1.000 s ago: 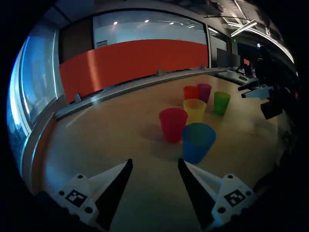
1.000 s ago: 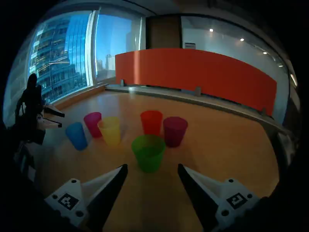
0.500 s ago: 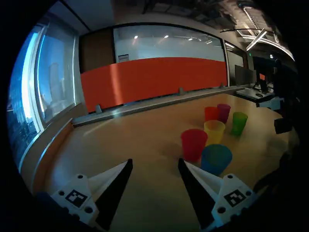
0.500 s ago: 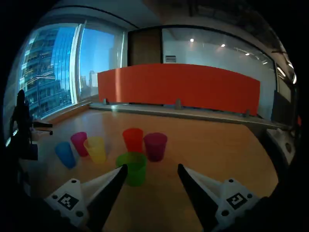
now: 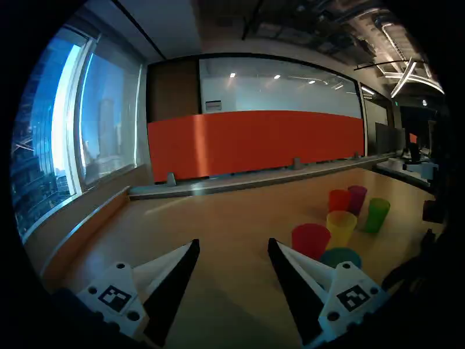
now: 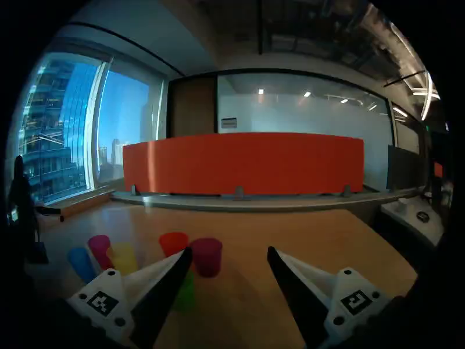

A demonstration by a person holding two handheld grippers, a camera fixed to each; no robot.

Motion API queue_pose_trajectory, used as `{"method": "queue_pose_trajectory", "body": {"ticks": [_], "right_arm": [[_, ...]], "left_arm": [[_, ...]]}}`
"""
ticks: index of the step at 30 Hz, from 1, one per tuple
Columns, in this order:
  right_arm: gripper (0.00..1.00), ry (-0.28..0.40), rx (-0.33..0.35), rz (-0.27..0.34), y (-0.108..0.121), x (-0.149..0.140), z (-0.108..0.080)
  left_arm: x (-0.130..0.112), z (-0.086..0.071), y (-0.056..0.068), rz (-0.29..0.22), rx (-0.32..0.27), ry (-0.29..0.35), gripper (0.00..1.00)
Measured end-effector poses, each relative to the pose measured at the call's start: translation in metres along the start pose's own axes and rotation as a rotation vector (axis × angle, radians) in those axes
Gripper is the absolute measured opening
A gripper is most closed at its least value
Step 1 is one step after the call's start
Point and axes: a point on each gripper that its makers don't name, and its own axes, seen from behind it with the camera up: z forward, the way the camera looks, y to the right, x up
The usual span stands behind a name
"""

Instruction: Pour water

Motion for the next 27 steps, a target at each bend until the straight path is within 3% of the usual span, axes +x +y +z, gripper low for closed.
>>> {"method": "queue_pose_trajectory", "body": {"ticks": [6,15,21,27], "right_arm": [[1.0,0.126,-0.05,0.008,0.01,0.032,-0.004],[1.0,0.223,-0.14,0.022,0.029,0.058,-0.011],[1.0,0.245,-0.179,0.051,0.035,0.063,-0.014],[0.99,0.24,-0.207,0.035,0.037,0.057,-0.012]], "left_arm": [[0.024,-0.002,-0.007,-0.013,0.057,0.084,0.87],[0.055,-0.008,-0.011,-0.044,0.103,0.181,0.87],[0.064,-0.007,-0.011,-0.063,0.116,0.206,0.87],[0.063,-0.003,-0.007,-0.088,0.111,0.213,0.87]]}}
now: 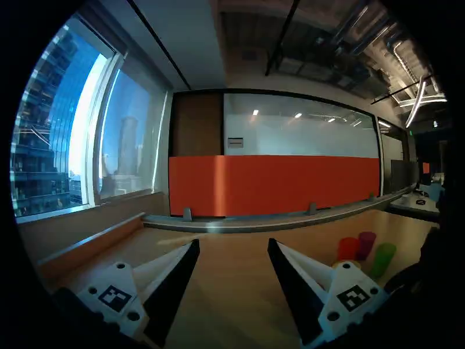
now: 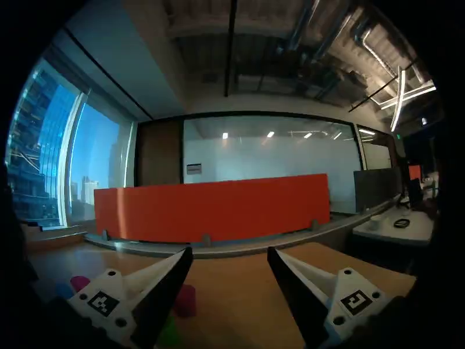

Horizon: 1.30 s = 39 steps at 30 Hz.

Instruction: Pour water

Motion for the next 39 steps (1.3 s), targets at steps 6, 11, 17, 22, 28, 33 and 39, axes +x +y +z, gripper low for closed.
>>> {"method": "queue_pose_trajectory", "body": {"ticks": [6,11,17,22,28,33,39], "right_arm": [[0.99,-0.016,-0.021,-0.037,0.001,-0.01,-0.001],[0.99,-0.019,-0.03,-0.029,0.001,-0.014,-0.002],[1.0,-0.035,-0.053,-0.016,0.008,-0.021,-0.006],[0.99,-0.053,-0.076,-0.008,0.012,-0.026,-0.008],[0.99,-0.073,-0.081,0.017,0.008,-0.029,-0.007],[0.99,-0.083,-0.084,0.018,0.007,-0.028,-0.005],[1.0,-0.102,-0.086,0.004,0.005,-0.034,-0.004]], "left_arm": [[-0.006,0.002,0.005,0.014,-0.004,-0.002,0.87],[-0.004,0.002,0.006,0.04,0.008,0.018,0.87],[-0.003,-0.001,0.0,0.041,0.028,0.036,0.87],[-0.01,0.001,-0.008,0.021,0.041,0.032,0.87],[-0.024,0.003,-0.009,0.009,0.046,0.027,0.87],[-0.031,0.003,-0.009,-0.003,0.05,0.028,0.87],[-0.034,0.003,-0.005,-0.014,0.05,0.039,0.87]]}}
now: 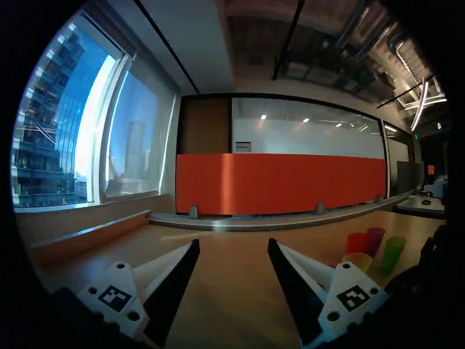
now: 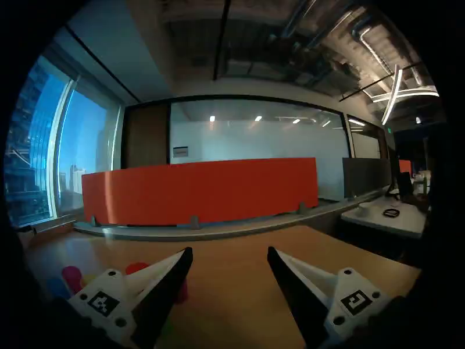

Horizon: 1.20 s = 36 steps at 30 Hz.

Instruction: Pour water

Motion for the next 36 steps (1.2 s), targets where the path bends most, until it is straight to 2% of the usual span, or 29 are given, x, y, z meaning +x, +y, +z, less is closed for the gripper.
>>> {"method": "queue_pose_trajectory", "body": {"ticks": [21,36], "right_arm": [[1.0,-0.046,0.019,-0.003,-0.008,-0.012,0.002],[0.99,-0.049,0.012,0.024,-0.006,-0.013,0.001]], "left_arm": [[-0.025,-0.001,0.011,-0.011,-0.006,-0.018,0.87],[-0.039,0.001,0.014,-0.007,-0.015,-0.036,0.87]]}}
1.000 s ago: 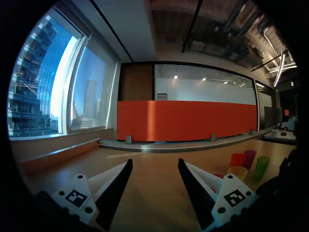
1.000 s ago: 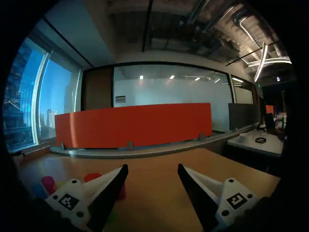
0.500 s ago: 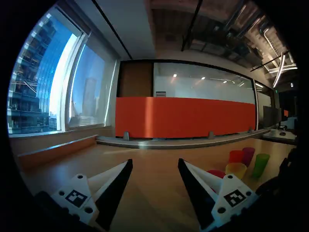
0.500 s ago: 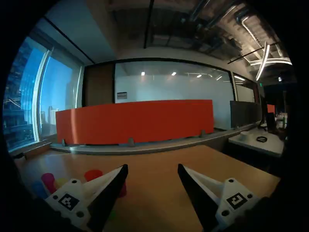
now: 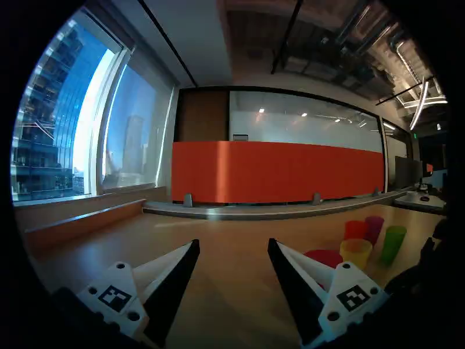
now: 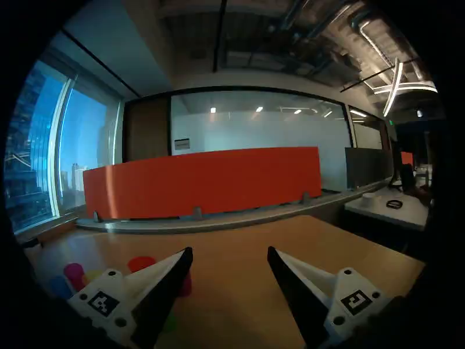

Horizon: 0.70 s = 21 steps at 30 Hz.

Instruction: Pour water

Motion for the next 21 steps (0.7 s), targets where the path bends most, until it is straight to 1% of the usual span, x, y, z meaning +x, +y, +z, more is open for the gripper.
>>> {"method": "queue_pose_trajectory", "body": {"ticks": [9,21], "right_arm": [[0.99,0.001,-0.001,-0.005,0.0016,-0.0009,-0.0009],[0.99,0.003,0.002,0.003,0.0024,-0.0001,-0.0027]], "left_arm": [[-0.0079,0.0018,0.0012,0.013,-0.008,-0.025,0.87],[-0.0079,0.0027,0.0022,0.021,-0.01,-0.027,0.87]]}}
